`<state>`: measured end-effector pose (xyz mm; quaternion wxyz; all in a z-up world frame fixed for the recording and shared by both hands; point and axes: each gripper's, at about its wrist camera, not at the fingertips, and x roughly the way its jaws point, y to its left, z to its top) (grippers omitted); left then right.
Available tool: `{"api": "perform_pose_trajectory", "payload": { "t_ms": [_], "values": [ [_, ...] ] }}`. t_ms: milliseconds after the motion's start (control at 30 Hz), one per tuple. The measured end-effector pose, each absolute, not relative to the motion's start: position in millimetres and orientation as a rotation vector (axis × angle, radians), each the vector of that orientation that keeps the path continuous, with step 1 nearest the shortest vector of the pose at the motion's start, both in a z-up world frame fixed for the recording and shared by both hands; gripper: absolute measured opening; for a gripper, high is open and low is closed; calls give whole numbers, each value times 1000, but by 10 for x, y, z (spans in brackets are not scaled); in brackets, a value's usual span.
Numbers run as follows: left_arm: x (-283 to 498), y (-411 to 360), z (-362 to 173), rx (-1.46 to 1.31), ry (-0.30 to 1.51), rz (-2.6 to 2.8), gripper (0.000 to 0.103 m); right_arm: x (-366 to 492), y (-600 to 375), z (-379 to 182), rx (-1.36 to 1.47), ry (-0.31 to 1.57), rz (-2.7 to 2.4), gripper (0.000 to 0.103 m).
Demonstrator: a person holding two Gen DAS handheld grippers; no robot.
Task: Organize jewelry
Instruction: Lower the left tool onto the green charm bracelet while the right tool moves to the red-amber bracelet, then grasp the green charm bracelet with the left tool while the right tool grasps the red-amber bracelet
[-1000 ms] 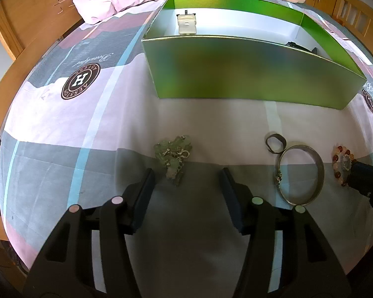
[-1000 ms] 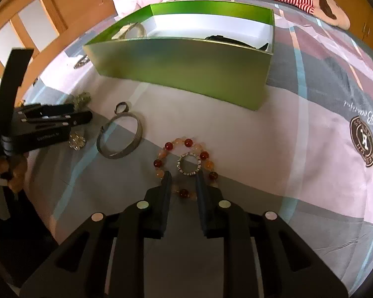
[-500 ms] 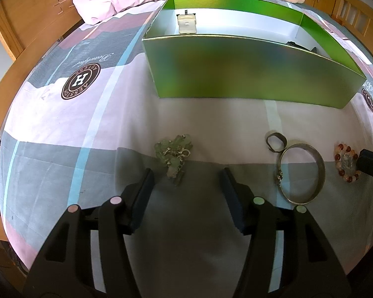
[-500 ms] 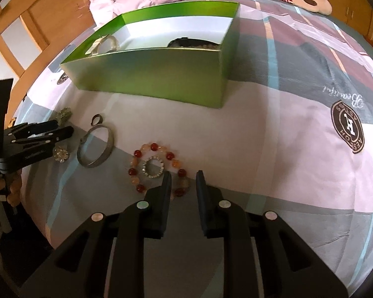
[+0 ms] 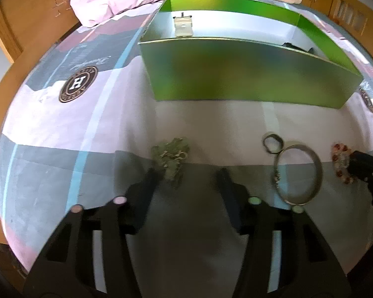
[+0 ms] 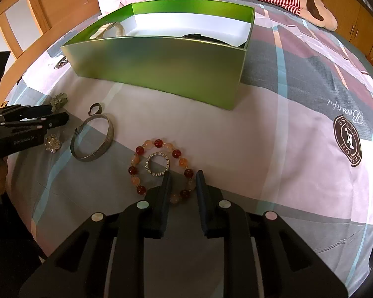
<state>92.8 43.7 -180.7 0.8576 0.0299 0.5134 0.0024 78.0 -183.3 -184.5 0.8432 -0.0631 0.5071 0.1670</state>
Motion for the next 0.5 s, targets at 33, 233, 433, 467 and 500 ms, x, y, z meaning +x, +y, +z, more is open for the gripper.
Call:
{"api": "perform_pose_trajectory", "payload": {
  "t_ms": [33, 233, 433, 467, 500],
  "values": [
    [928, 430, -1801, 60, 1078, 1, 44, 780, -1834, -1846, -133, 1070, 353, 21],
    [934, 407, -1766, 23, 1074, -46, 14, 771, -1837, -1832, -126, 1067, 354, 20],
    [958, 453, -1763, -6, 1079, -43, 26, 776, -1845, -1826, -116, 1063, 356, 20],
    [968, 457, -1763, -4, 1079, -35, 31, 777, -1842, -1825, -118, 1062, 357, 20],
    [975, 460, -1761, -5, 1079, -30, 38, 781, -1844, -1823, -116, 1060, 357, 20]
  ]
}}
